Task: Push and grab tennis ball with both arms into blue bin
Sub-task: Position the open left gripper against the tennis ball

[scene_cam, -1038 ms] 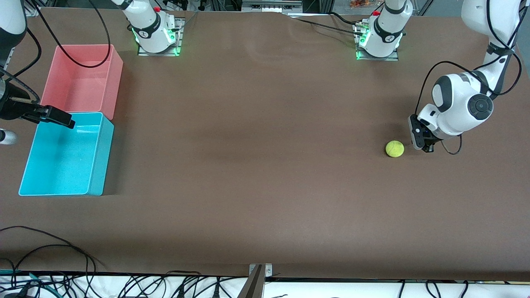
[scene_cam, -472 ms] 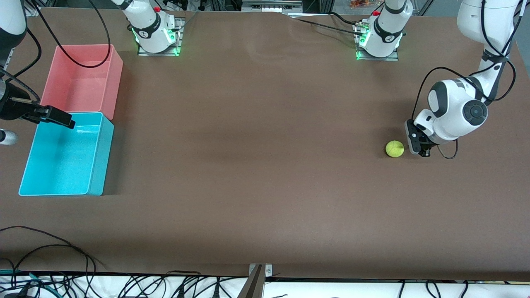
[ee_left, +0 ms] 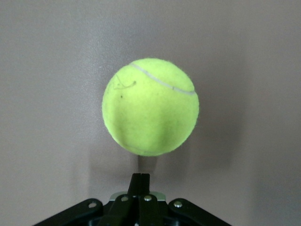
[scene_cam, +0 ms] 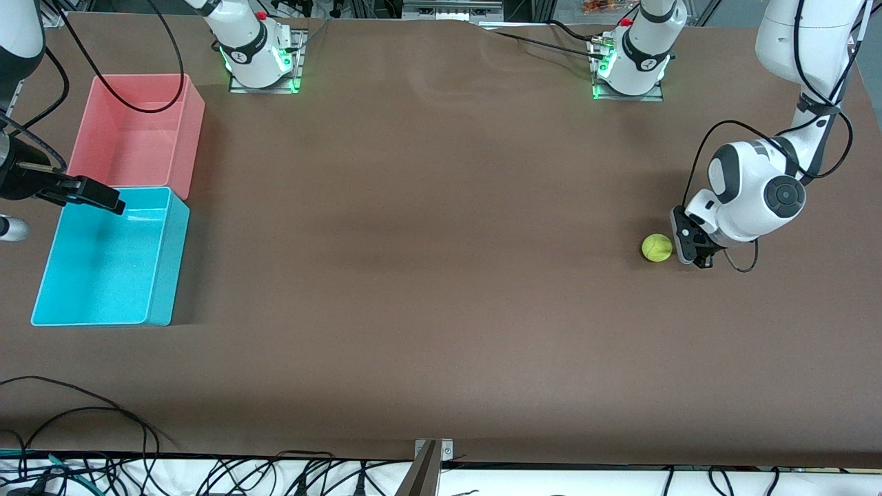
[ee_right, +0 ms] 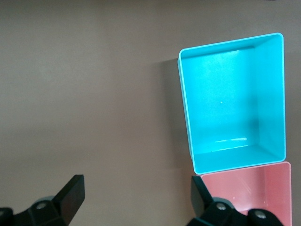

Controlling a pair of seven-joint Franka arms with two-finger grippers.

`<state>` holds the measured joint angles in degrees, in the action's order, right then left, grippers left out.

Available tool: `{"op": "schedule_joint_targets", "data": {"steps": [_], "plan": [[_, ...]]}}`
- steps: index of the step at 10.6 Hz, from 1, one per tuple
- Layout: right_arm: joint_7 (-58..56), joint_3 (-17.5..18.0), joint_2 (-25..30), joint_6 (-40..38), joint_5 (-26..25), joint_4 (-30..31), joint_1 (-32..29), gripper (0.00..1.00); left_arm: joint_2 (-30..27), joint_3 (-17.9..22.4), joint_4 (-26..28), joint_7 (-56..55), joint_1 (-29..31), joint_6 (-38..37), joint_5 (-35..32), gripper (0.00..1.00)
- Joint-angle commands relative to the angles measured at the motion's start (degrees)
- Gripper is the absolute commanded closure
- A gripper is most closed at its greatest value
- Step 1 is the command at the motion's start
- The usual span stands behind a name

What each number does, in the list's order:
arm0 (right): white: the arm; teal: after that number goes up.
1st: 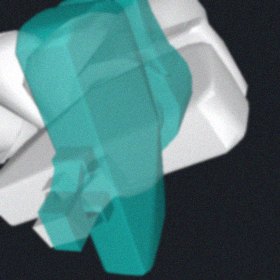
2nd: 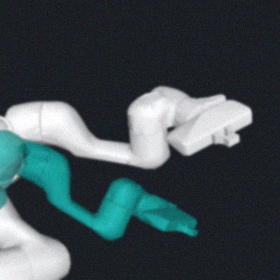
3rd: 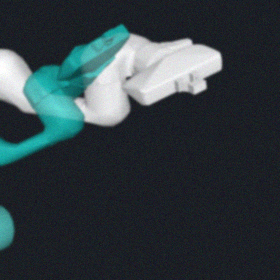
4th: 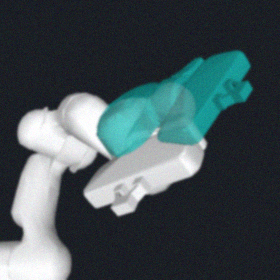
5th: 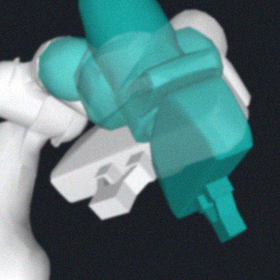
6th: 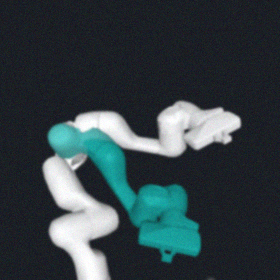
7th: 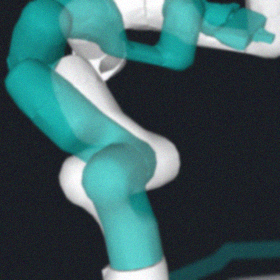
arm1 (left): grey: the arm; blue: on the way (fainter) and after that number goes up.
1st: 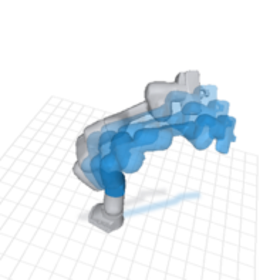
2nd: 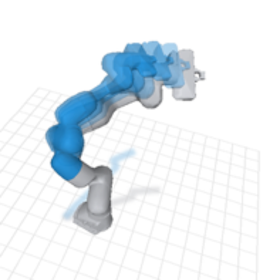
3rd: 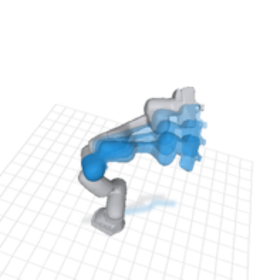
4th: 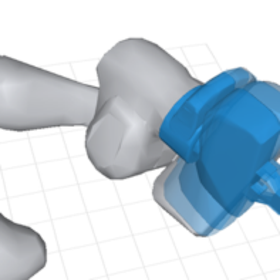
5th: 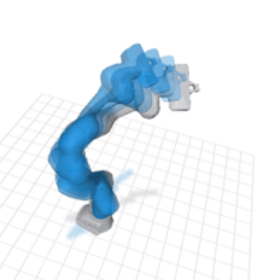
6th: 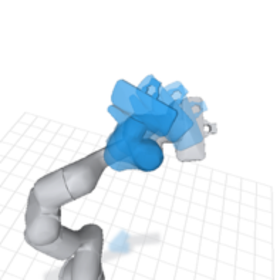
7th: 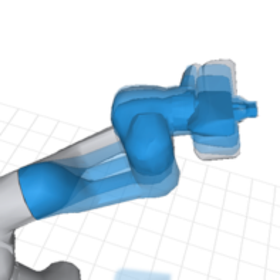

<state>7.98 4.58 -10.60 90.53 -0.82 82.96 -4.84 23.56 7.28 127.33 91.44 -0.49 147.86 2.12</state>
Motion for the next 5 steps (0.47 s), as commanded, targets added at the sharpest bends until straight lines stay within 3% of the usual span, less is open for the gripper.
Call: {"op": "schedule_joint_targets", "data": {"steps": [1,3,5], "plan": [[-0.2,0.1,-0.2,-0.3,0.2,-1.0,0.3,0.00,1.6,0.1,-1.1,1.2,-1.7,0.3,4.9,1.00],[-0.4,0.1,-0.2,-0.3,0.2,-1.0,0.2,0.00,2.2,-2.5,-1.1,-2.1,-4.4,0.4,8.6,1.00],[-0.6,0.1,-0.2,-0.3,0.2,-1.0,0.2,0.00,3.0,-7.8,-3.8,-14.9,-7.5,0.4,8.9,1.00]]}}
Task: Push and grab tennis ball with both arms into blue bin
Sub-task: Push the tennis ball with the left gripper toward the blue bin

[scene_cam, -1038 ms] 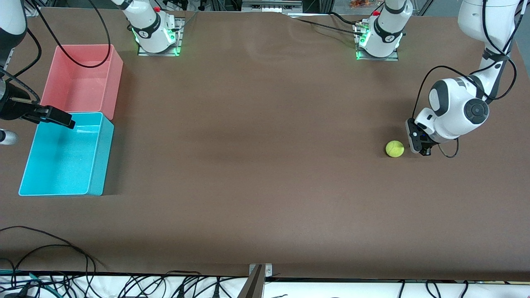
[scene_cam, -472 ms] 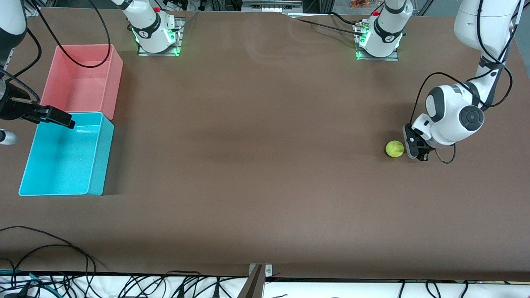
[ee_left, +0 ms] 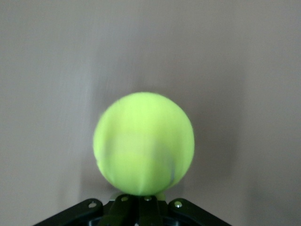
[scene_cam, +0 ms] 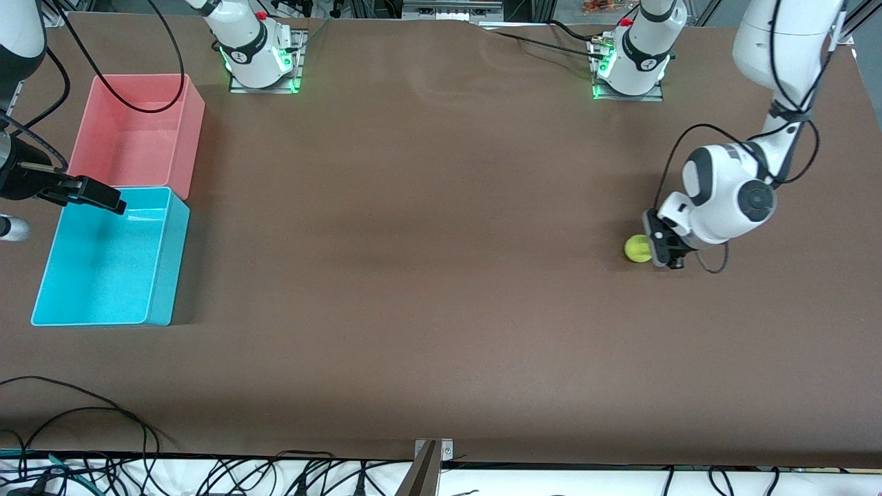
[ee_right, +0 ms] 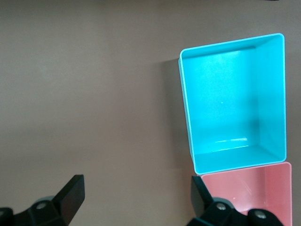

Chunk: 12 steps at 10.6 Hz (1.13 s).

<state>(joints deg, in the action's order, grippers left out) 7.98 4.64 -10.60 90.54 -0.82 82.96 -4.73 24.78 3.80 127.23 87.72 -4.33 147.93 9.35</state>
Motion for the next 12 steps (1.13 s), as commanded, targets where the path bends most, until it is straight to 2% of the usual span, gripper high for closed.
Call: {"op": "schedule_joint_targets", "data": {"steps": [1,3,8,9,10,11,12], "plan": [[-0.6,-0.1,-0.3,-0.3,0.1,-1.0,0.1,0.00,2.6,-6.2,-5.2,-17.3,-5.4,0.3,1.4,1.00],[-0.7,-0.1,-0.3,-0.3,0.2,-1.1,0.0,0.00,2.0,-6.3,-4.7,-18.7,-6.3,-0.4,1.3,1.00],[-0.6,0.0,-0.7,-0.1,0.1,-1.0,0.2,0.00,-1.7,-3.5,-4.1,-11.9,-3.3,-5.6,1.0,1.00],[-0.7,0.0,-1.0,0.7,0.0,-1.0,0.2,0.00,-2.3,-2.1,-4.0,-11.7,-3.2,-6.0,1.0,0.84],[-1.3,0.1,-1.2,0.9,-0.1,-1.0,0.8,0.00,-3.4,-1.1,-3.2,-11.7,-3.2,-6.1,1.1,0.56],[-4.0,0.1,-1.4,0.9,0.1,-1.0,1.0,0.00,-4.8,0.0,-2.5,-11.3,-3.1,-6.2,1.0,0.01],[-7.2,0.0,-1.9,1.0,0.3,-1.0,1.0,0.00,-6.0,0.2,-2.2,-11.3,-2.4,-6.7,1.1,0.00]]}}
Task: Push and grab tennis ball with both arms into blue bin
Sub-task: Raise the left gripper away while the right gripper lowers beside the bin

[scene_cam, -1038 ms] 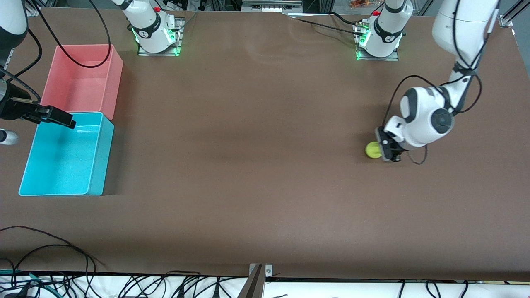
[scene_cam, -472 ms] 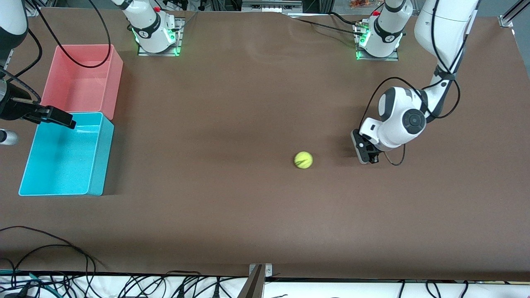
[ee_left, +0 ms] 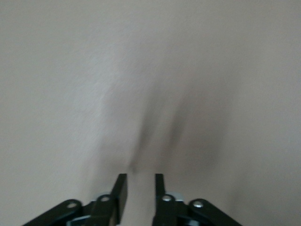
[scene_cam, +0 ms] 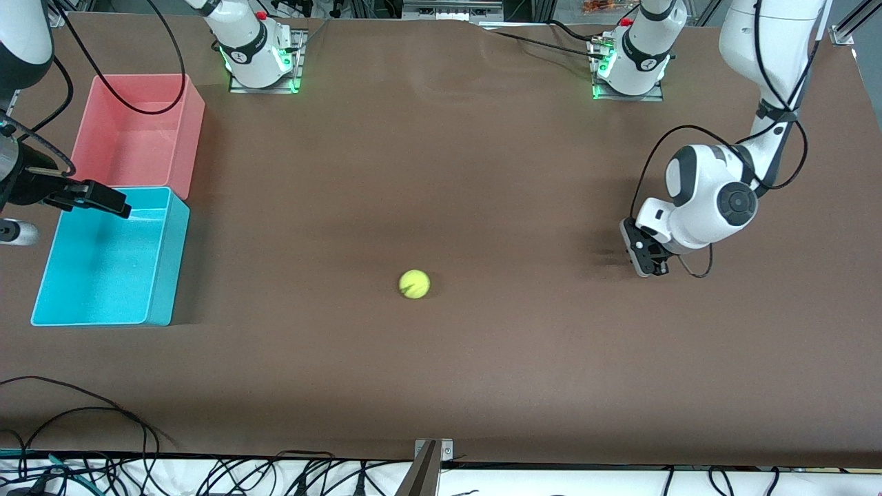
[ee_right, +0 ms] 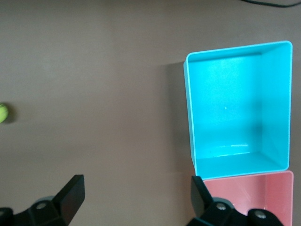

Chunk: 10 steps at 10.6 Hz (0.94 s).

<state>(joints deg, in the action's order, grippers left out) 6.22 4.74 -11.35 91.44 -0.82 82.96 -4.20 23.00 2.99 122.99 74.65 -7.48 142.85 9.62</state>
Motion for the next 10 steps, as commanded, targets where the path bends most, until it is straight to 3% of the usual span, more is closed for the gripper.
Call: {"op": "schedule_joint_targets", "data": {"steps": [1,5,10], "plan": [[-6.0,-0.1,-1.4,0.1,1.5,-1.0,0.4,0.00,-5.3,1.1,2.3,1.2,0.9,-1.6,0.8,0.00],[-8.9,0.0,-1.4,-0.9,2.8,-0.7,2.0,0.00,-18.8,1.1,8.1,1.1,2.8,-2.0,0.8,0.00],[-19.1,-0.2,-3.2,-0.1,5.7,-0.3,1.8,0.00,-26.2,1.1,8.6,1.0,4.0,-4.6,0.8,0.00]]}}
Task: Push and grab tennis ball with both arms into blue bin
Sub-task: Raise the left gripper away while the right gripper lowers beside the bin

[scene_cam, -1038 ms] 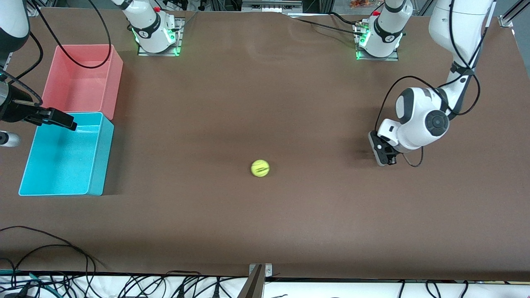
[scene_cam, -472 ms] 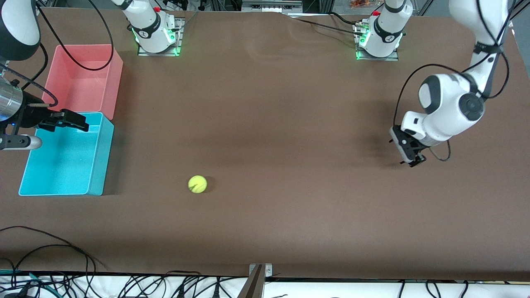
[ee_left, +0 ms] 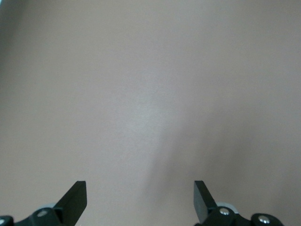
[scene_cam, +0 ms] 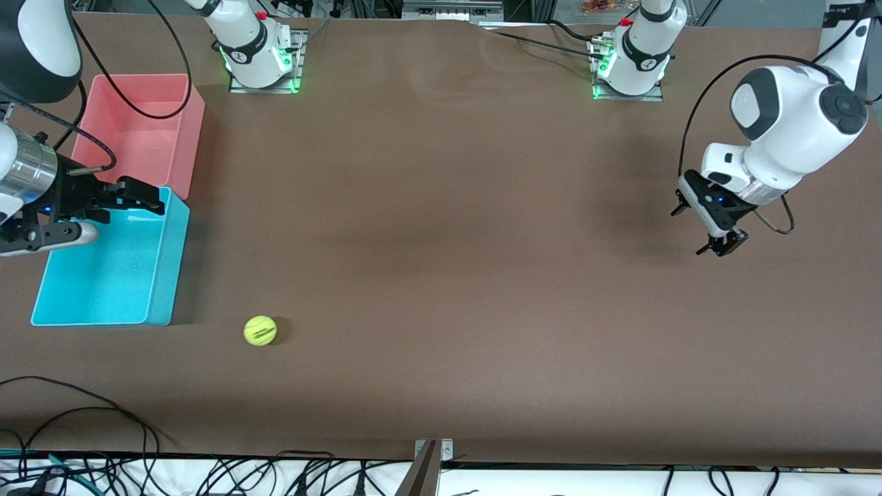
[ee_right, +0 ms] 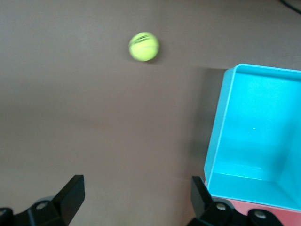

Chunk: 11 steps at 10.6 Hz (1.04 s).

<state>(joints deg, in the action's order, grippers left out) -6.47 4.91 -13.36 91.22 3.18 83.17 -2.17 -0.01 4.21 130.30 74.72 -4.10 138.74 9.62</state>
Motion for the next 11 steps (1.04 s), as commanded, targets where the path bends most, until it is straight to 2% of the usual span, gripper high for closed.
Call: {"op": "schedule_joint_targets", "data": {"steps": [1,6,9,11], "plan": [[-10.1,-0.3,-1.7,1.2,1.4,-0.6,0.0,0.00,-4.5,-0.2,1.3,1.0,0.6,-0.6,0.8,0.00],[-29.0,-0.4,-6.8,8.1,-1.2,-0.9,-0.4,0.00,-11.0,1.1,0.5,0.3,2.9,-2.5,0.8,0.00],[-27.5,-0.8,-9.4,12.6,-1.0,-1.3,-0.7,0.00,-13.7,8.6,-0.4,0.2,3.0,-5.4,0.8,0.00],[-27.5,-0.8,-11.8,15.2,0.5,-2.2,-3.4,0.00,-14.0,9.6,-3.5,-0.1,3.0,-9.8,0.8,0.00]]}}
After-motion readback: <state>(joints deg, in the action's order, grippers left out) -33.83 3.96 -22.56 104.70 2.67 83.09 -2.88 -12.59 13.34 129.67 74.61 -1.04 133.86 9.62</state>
